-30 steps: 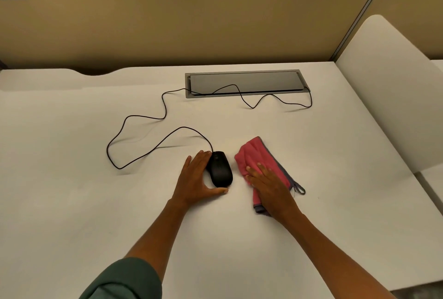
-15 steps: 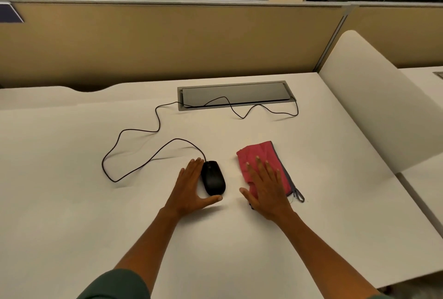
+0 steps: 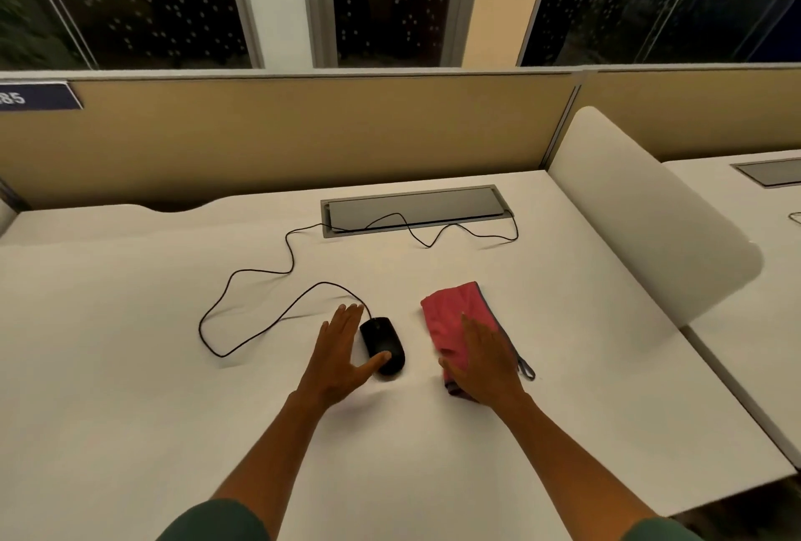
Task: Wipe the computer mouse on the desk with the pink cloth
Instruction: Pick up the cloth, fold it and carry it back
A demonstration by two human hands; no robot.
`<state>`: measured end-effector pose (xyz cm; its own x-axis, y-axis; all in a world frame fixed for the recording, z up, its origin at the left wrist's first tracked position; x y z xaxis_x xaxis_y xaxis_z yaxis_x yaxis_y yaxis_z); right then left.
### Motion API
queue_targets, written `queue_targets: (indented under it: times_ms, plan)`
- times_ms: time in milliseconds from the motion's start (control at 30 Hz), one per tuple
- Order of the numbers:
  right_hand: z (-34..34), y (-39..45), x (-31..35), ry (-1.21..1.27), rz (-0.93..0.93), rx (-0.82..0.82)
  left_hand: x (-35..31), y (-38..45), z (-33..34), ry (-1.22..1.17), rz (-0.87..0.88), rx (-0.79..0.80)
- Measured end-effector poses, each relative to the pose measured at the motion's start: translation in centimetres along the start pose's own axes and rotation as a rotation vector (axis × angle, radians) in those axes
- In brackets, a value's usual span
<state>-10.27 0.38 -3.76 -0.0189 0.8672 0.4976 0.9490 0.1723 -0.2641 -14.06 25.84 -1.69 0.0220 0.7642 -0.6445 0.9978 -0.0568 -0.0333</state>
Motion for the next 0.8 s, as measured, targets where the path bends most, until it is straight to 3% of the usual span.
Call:
queue_targets:
  times_ms: [233, 567, 633, 800]
  plan:
    - [1.5, 0.2, 1.8, -0.298, 0.032, 0.069, -0.5, -2.4, 0.4, 0.022, -0.003, 0.006]
    - [0.5, 3.0, 2.5, -0.46, -0.036, 0.023, -3.7, -0.1, 1.8, -0.087, -0.087, -0.105]
    - [-0.6, 3.2, 2.2, -0.352, -0.069, 0.009, -4.5, 0.5, 2.4, -0.142, -0.118, -0.142]
    - [-5.3, 4.4, -0.7, 0.394, 0.105, 0.126, -7.7, 2.2, 4.8, -0.381, -0.205, -0.205]
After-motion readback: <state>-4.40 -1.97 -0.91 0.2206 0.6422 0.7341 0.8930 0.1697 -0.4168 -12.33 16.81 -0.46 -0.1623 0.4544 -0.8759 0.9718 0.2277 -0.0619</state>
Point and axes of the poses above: each hand's wrist, its own y-axis towards the middle knuckle, its own z-axis out of the palm, x = y × z, the point moved 6 cm from there along y, towards the middle knuckle, and after that the axes turned 2 degrees about x, right-handed, at the moved point
